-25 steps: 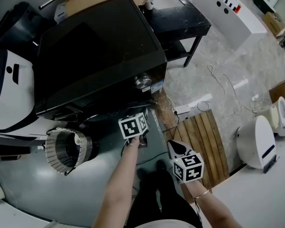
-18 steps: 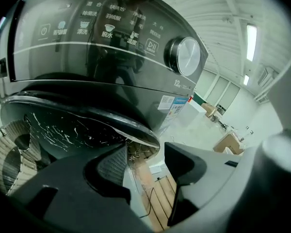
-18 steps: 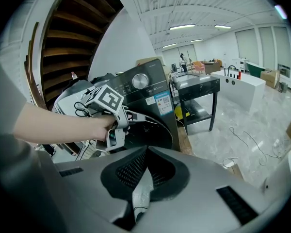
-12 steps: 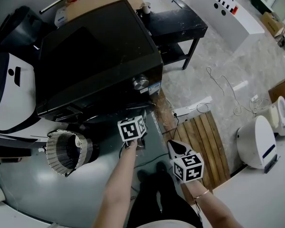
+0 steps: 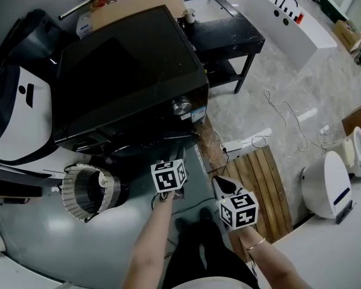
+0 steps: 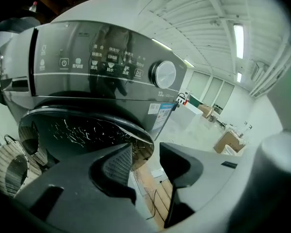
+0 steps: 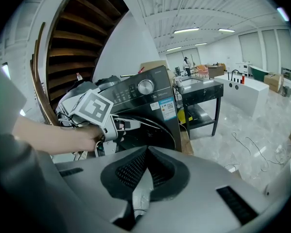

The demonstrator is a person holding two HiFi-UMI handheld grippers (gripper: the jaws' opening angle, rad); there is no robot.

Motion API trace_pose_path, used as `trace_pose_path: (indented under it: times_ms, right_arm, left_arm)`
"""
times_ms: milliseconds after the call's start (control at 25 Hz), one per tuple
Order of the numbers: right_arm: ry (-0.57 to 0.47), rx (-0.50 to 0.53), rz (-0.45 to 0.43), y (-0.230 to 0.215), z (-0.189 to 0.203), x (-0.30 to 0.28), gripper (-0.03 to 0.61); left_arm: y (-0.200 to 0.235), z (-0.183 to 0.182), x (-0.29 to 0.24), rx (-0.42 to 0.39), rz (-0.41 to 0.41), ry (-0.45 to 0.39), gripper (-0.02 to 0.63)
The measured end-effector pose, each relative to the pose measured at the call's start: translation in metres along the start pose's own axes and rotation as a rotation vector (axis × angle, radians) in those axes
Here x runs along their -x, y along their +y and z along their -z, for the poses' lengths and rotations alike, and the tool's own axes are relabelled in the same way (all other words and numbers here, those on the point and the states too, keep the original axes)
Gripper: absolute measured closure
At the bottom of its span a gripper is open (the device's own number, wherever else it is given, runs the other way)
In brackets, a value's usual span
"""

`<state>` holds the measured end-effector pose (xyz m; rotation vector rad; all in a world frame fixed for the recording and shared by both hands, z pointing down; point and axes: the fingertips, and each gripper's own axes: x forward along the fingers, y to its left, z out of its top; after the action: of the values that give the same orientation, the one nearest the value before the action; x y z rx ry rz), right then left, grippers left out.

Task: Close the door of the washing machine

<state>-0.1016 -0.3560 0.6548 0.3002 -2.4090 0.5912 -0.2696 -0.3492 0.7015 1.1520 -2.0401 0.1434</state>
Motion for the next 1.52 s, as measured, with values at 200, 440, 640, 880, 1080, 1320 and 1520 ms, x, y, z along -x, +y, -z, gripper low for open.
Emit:
trace_pose_path:
  times_ms: [200, 440, 640, 880, 1080, 1320, 1520]
  right_arm:
    - [-0.02, 0.006, -0.007, 0.008, -0.008, 0.009, 0.571]
    - [-0.046, 0.025, -0.027, 0.021, -0.016, 0.025, 0.571]
    - [-0.062, 0.033, -0.045, 0.035, -0.022, 0.042, 0.571]
    - [-0.08, 0.057, -0.065, 0.057, -0.026, 0.062, 0.571]
    - [-0.109, 0.064, -0.085, 0.075, -0.034, 0.078, 0.571]
    - [-0.131, 0.094, -0.106, 0.098, -0.04, 0.096, 0.571]
    - [-0.146, 0.104, -0.132, 0.12, -0.044, 0.106, 0.572]
  left_arm:
    - [-0.006, -0.001, 0.035, -0.039, 0.008, -0.039, 0.457]
    - [-0.013, 0.003, 0.085, -0.063, 0.002, -0.078, 0.489]
    - [-0.015, 0.003, 0.13, -0.069, -0.011, -0.121, 0.514]
    - [-0.006, 0.009, 0.187, -0.051, -0.039, -0.167, 0.545]
    - [0.006, 0.015, 0.232, -0.036, -0.078, -0.201, 0.572]
    - [0.017, 0.027, 0.28, -0.026, -0.109, -0.234, 0.574]
    - [0.03, 0.033, 0.315, -0.004, -0.136, -0.263, 0.575]
